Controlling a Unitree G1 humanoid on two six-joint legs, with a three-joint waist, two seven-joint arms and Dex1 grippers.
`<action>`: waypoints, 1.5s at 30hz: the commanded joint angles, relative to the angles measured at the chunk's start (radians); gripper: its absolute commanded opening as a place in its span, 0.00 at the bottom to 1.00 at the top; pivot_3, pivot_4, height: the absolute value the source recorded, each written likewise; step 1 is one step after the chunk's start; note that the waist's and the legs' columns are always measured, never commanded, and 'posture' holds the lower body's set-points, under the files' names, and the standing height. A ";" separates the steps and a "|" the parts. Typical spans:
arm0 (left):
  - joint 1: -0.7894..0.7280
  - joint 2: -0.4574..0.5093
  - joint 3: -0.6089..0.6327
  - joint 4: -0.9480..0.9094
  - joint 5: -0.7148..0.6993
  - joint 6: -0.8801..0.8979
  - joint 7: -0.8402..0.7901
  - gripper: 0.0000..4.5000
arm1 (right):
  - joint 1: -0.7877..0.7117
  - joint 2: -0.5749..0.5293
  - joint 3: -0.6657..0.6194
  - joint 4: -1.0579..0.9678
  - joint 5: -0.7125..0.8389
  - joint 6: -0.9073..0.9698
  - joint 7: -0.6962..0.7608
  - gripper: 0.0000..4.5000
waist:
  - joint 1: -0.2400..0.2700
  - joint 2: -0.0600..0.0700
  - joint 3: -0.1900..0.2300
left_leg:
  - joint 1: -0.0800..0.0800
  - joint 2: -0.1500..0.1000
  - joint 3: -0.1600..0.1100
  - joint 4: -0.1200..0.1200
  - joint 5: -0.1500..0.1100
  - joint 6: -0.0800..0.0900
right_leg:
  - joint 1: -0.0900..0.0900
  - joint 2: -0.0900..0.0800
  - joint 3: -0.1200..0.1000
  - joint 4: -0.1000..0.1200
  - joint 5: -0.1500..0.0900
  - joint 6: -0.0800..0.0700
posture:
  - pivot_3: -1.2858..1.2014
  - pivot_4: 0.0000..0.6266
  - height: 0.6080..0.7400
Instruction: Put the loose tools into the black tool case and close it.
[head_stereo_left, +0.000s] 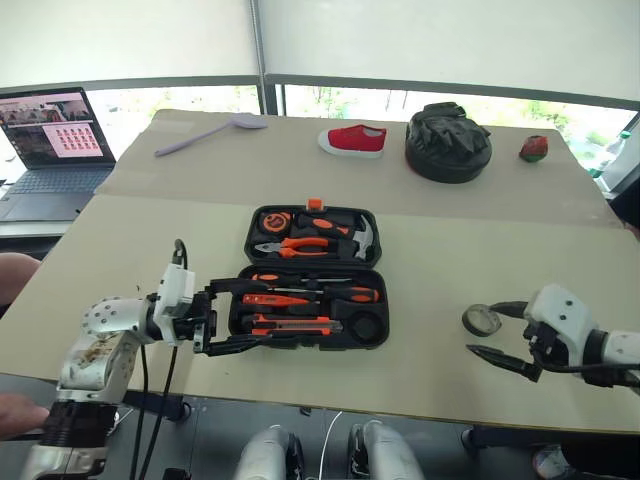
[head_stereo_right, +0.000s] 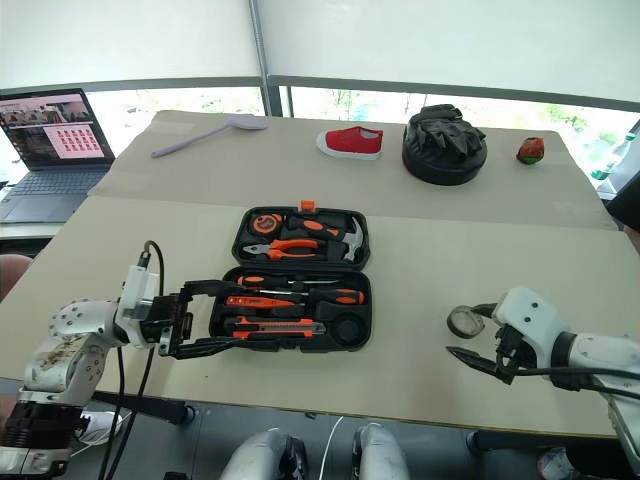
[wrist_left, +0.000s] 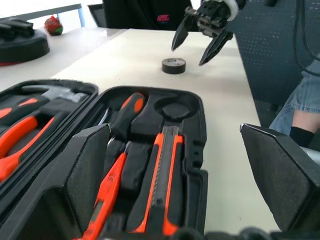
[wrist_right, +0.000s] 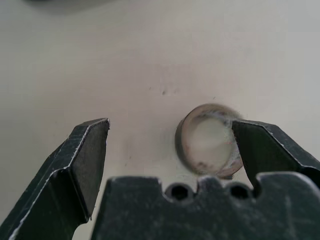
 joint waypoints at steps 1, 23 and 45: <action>0.004 -0.002 0.007 -0.037 -0.009 -0.002 0.011 0.99 | -0.040 0.004 0.051 0.037 -0.044 0.010 -0.007 1.00 | 0.000 -0.001 0.000 | 0.000 0.000 0.000 0.000 0.000 0.000 | 0.000 0.000 0.000 0.000 0.000 0.000 | 0.52 0.24 1.00; 0.077 0.008 0.019 -0.103 -0.029 0.006 0.016 1.00 | -0.326 0.092 0.194 0.018 0.102 -0.093 0.250 0.00 | -0.007 -0.002 0.001 | 0.001 0.001 0.000 0.000 -0.001 0.001 | 0.003 0.002 0.001 -0.006 0.004 0.005 | 0.52 0.24 1.00; 0.158 0.021 0.054 -0.172 -0.022 -0.006 0.083 1.00 | -0.641 0.242 0.581 -0.048 -0.020 0.306 0.107 0.00 | -0.003 -0.002 0.001 | -0.013 -0.001 0.001 0.003 0.000 0.000 | -0.011 0.000 -0.001 -0.005 0.008 -0.001 | 0.52 0.24 1.00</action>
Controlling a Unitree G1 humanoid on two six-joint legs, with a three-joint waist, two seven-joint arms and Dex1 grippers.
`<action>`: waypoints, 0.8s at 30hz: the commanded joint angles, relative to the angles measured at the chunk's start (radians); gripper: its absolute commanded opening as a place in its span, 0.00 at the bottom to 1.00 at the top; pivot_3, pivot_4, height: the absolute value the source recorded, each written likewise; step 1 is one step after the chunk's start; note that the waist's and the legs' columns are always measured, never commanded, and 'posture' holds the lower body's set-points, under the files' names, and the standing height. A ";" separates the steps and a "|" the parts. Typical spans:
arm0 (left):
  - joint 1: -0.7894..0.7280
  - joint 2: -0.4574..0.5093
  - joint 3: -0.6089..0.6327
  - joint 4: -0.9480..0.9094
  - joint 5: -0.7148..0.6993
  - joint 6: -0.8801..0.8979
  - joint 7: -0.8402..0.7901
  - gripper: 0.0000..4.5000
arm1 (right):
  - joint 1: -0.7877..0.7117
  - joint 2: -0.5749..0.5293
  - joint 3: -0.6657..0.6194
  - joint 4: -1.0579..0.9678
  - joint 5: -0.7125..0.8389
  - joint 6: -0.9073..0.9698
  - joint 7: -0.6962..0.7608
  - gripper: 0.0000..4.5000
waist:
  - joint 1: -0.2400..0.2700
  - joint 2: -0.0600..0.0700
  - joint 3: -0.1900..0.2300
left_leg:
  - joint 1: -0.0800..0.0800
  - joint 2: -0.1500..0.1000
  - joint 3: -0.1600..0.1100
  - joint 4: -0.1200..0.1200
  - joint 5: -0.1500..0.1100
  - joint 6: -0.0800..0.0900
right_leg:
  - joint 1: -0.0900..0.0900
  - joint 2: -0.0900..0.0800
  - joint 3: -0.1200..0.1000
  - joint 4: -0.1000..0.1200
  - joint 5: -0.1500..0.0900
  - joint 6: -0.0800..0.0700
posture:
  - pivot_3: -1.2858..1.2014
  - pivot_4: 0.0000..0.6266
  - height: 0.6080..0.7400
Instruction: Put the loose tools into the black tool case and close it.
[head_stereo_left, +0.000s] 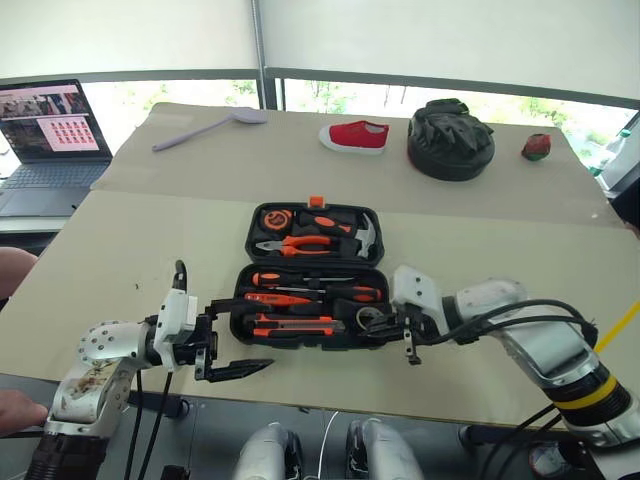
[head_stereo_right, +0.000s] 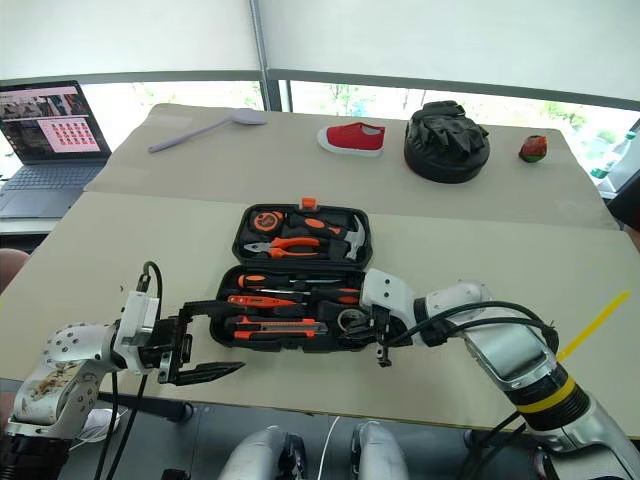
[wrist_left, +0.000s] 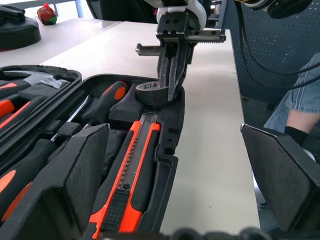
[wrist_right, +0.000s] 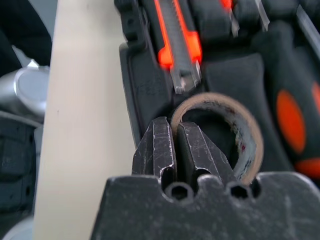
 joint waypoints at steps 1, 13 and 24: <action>0.001 0.009 0.025 -0.029 -0.007 -0.007 0.017 1.00 | -0.018 -0.009 0.007 -0.016 -0.008 0.054 0.000 0.00 | 0.001 0.000 0.000 | 0.000 0.000 0.000 0.000 0.000 0.000 | 0.000 0.000 0.000 0.000 0.000 0.001 | 0.52 0.24 1.00; 0.008 0.005 0.077 0.026 0.048 -0.031 0.126 1.00 | -0.028 -0.011 -0.153 -0.060 0.251 0.042 0.202 0.73 | 0.000 0.000 0.000 | -0.001 0.001 0.000 0.001 0.000 0.000 | -0.001 0.002 0.001 0.000 0.003 -0.002 | 0.52 0.24 1.00; -0.185 -0.060 0.169 0.300 0.223 0.083 0.597 0.69 | -0.045 0.132 -0.345 0.362 0.031 -0.456 0.001 0.60 | 0.002 -0.001 0.000 | 0.000 0.001 0.001 0.002 0.004 0.000 | 0.001 0.002 0.001 0.000 0.005 0.005 | 0.52 0.24 1.00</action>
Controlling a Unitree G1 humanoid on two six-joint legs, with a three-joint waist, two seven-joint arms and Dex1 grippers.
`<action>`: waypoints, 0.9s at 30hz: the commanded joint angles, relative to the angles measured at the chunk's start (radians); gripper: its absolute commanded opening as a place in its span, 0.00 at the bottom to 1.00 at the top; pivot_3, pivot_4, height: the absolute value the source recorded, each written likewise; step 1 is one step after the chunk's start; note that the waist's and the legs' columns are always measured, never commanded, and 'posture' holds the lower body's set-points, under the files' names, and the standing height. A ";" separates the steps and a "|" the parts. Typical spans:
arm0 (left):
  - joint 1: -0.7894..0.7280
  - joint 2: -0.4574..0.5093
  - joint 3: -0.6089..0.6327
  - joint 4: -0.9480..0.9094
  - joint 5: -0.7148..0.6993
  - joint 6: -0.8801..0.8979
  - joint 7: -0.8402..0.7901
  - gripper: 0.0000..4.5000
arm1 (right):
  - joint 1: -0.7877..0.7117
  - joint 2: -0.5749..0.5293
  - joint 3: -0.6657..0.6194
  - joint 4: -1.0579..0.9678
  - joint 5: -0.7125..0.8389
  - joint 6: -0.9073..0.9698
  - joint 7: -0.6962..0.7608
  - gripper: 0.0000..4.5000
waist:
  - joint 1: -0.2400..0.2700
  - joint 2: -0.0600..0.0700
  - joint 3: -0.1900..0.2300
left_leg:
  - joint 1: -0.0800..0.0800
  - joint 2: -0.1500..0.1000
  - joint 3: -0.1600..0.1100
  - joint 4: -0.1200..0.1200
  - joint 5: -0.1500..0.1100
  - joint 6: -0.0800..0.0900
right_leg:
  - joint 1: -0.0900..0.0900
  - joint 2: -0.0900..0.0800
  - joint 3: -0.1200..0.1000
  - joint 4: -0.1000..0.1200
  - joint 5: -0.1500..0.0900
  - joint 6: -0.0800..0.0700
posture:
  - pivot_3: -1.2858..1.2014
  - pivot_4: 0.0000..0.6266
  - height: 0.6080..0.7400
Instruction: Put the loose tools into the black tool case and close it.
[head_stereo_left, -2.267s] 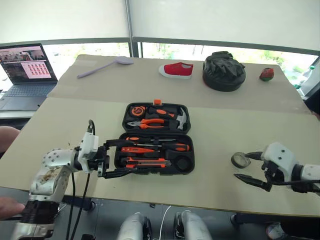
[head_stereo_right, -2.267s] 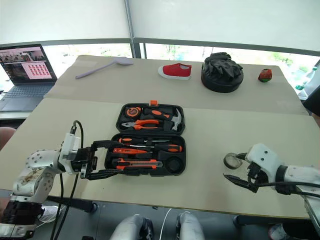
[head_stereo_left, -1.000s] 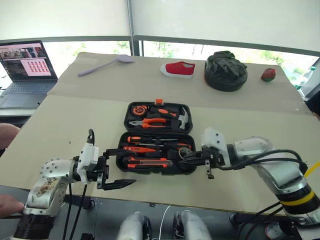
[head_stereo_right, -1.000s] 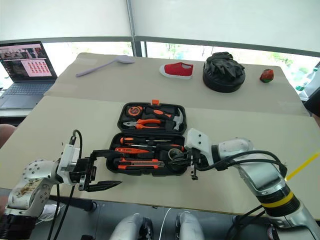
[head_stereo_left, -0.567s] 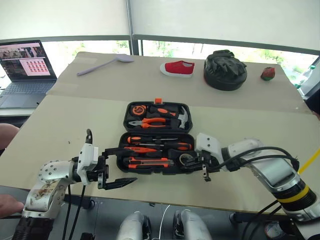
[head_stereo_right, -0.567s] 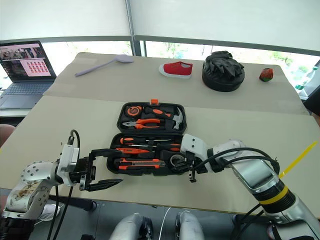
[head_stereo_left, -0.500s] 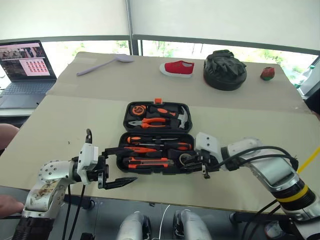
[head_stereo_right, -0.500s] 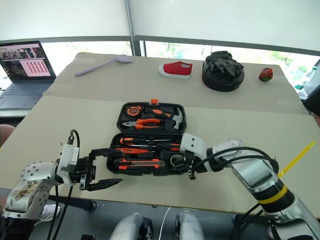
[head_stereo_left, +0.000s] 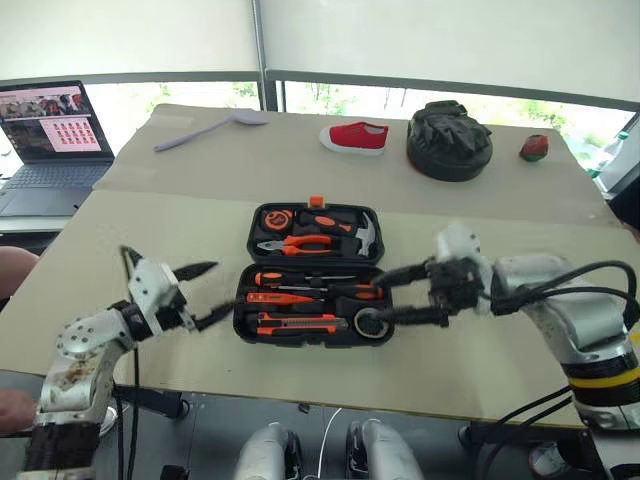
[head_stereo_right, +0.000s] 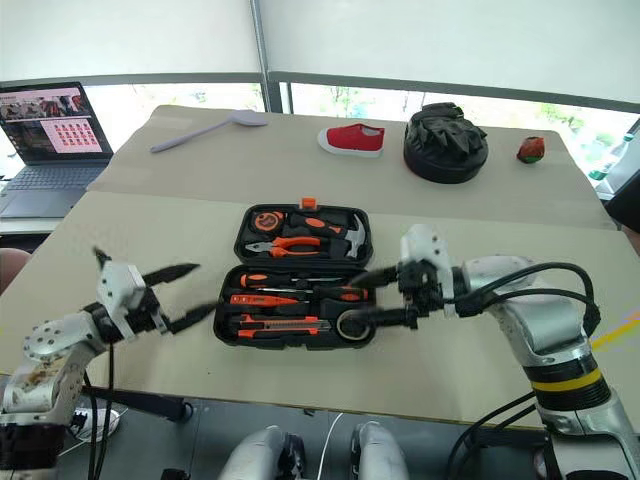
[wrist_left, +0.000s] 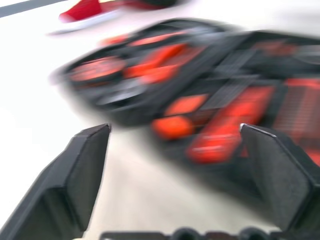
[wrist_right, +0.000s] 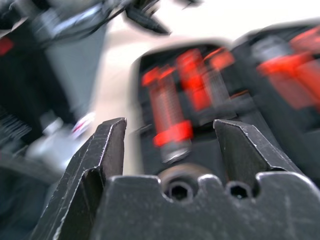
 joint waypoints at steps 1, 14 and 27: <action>-0.083 -0.025 0.017 0.066 0.032 0.063 0.137 0.59 | -0.026 0.028 -0.015 0.164 -0.167 -0.241 -0.106 0.50 | 0.000 0.000 0.000 | 0.000 -0.001 0.001 0.000 0.001 0.000 | 0.000 0.000 0.000 0.001 0.000 0.000 | 0.52 0.24 1.00; -0.308 -0.122 -0.145 0.268 0.095 0.210 0.143 0.01 | -0.091 0.200 0.114 0.523 -0.404 -0.480 -0.241 0.00 | -0.031 0.000 0.000 | 0.004 -0.002 0.010 -0.002 0.007 -0.003 | -0.003 0.003 0.002 0.012 0.000 0.001 | 0.52 0.24 1.00; -0.227 -0.029 -0.124 0.190 0.050 0.264 -0.024 0.01 | 0.058 0.208 0.139 0.143 -0.322 -0.254 -0.166 0.00 | -0.033 0.000 0.000 | 0.006 0.001 0.008 -0.003 0.007 -0.005 | -0.003 0.000 0.005 0.013 -0.002 -0.003 | 0.52 0.24 1.00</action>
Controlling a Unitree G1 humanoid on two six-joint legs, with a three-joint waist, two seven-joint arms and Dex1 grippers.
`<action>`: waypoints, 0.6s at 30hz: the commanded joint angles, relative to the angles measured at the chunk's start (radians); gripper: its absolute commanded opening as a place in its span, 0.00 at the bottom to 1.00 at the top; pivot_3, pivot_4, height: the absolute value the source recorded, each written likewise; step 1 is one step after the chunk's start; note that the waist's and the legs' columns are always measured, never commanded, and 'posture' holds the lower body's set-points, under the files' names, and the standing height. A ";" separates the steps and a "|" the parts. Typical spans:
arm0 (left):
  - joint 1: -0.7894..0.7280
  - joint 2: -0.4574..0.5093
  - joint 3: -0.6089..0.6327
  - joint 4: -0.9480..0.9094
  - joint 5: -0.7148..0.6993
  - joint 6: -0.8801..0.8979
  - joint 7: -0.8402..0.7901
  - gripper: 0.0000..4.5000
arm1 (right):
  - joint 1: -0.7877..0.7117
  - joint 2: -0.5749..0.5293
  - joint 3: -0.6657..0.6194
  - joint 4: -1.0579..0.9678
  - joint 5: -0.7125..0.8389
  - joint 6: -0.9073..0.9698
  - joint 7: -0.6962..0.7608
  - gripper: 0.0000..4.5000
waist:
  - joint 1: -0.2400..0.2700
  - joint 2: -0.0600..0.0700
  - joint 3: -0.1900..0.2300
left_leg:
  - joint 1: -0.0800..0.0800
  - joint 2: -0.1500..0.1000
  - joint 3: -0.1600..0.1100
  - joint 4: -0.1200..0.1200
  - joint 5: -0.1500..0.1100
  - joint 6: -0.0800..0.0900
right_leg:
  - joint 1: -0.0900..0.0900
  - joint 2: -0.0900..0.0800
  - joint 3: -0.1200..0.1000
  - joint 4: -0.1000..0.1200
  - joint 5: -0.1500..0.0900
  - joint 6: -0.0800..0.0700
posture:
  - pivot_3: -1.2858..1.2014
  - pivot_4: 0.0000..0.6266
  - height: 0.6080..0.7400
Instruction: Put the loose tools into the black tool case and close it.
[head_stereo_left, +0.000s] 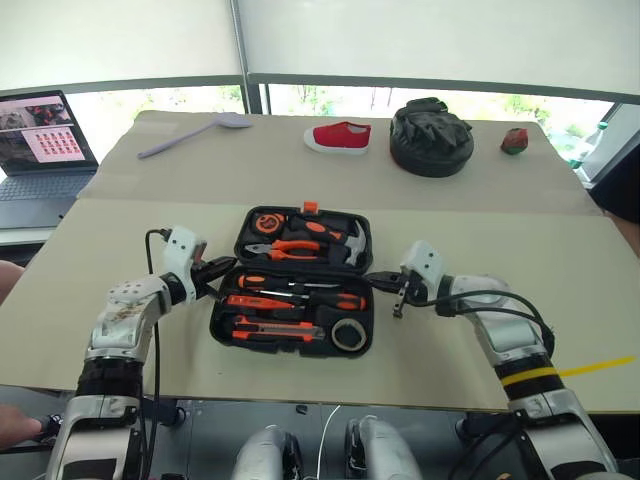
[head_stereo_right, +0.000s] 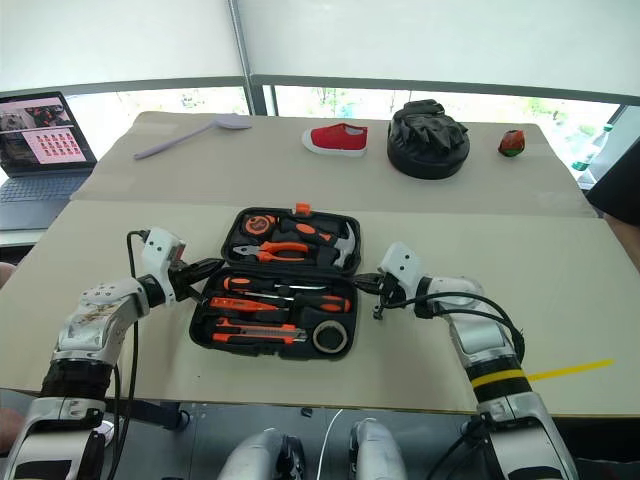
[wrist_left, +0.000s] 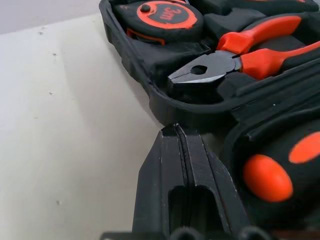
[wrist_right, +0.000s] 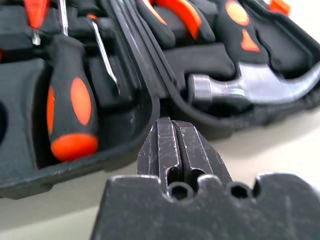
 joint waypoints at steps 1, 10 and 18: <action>0.025 0.025 0.013 -0.050 -0.027 0.017 -0.042 0.01 | 0.020 0.004 0.010 -0.085 0.019 0.025 -0.003 0.00 | 0.000 0.000 0.000 | 0.000 0.000 0.000 0.000 0.000 0.000 | 0.000 0.000 0.000 0.000 0.000 0.000 | 0.52 0.24 1.00; 0.022 0.117 0.127 -0.097 -0.051 0.095 0.027 0.01 | 0.044 -0.123 -0.155 -0.190 0.256 0.364 0.050 0.00 | 0.008 -0.001 0.000 | -0.002 0.000 -0.003 0.000 0.000 0.000 | -0.001 -0.003 0.000 0.000 0.002 -0.004 | 0.52 0.24 1.00; -0.180 0.198 0.127 -0.092 -0.237 0.580 -0.015 0.65 | -0.149 -0.155 -0.268 -0.235 0.438 0.945 -0.160 0.63 | 0.009 -0.002 0.001 | -0.004 -0.001 -0.005 0.001 0.000 0.001 | -0.001 -0.003 -0.002 -0.001 0.004 -0.007 | 0.52 0.24 1.00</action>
